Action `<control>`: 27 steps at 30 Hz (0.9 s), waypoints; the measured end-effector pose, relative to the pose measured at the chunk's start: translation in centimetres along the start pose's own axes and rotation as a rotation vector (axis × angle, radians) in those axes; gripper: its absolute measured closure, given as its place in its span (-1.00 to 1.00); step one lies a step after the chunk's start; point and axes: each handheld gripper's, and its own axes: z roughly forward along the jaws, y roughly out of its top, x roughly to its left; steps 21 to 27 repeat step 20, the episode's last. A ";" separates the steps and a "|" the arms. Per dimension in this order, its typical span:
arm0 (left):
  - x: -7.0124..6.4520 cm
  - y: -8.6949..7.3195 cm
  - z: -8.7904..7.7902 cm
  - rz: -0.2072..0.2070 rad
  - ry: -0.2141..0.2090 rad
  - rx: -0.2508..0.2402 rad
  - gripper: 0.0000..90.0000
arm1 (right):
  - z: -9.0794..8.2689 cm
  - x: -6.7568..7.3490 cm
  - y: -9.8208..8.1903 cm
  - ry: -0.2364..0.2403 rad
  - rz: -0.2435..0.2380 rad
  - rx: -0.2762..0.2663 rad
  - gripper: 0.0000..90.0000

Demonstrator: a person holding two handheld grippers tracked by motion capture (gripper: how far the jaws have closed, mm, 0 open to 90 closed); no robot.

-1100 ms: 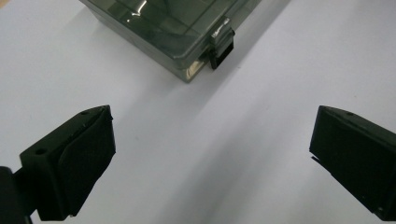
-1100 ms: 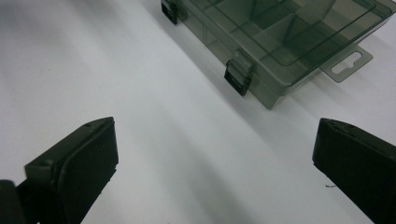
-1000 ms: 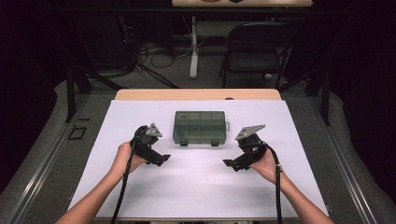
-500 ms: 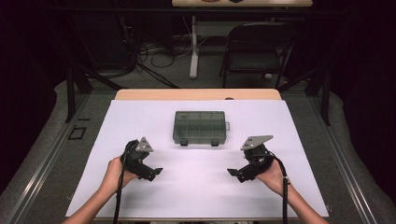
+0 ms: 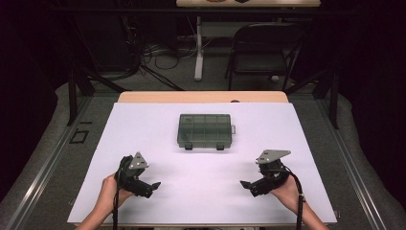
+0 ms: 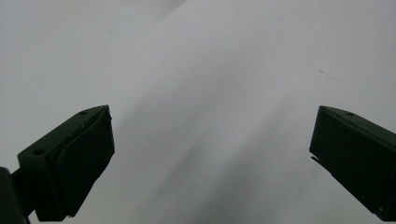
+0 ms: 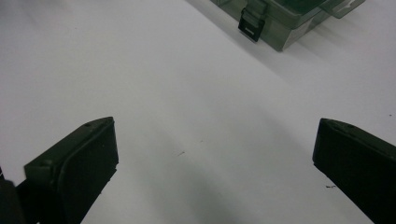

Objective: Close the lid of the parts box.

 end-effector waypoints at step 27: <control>-0.6 -2.2 -0.1 -0.051 0.006 -0.027 -1.00 | -0.2 1.0 -3.4 -0.041 0.034 -0.020 -1.00</control>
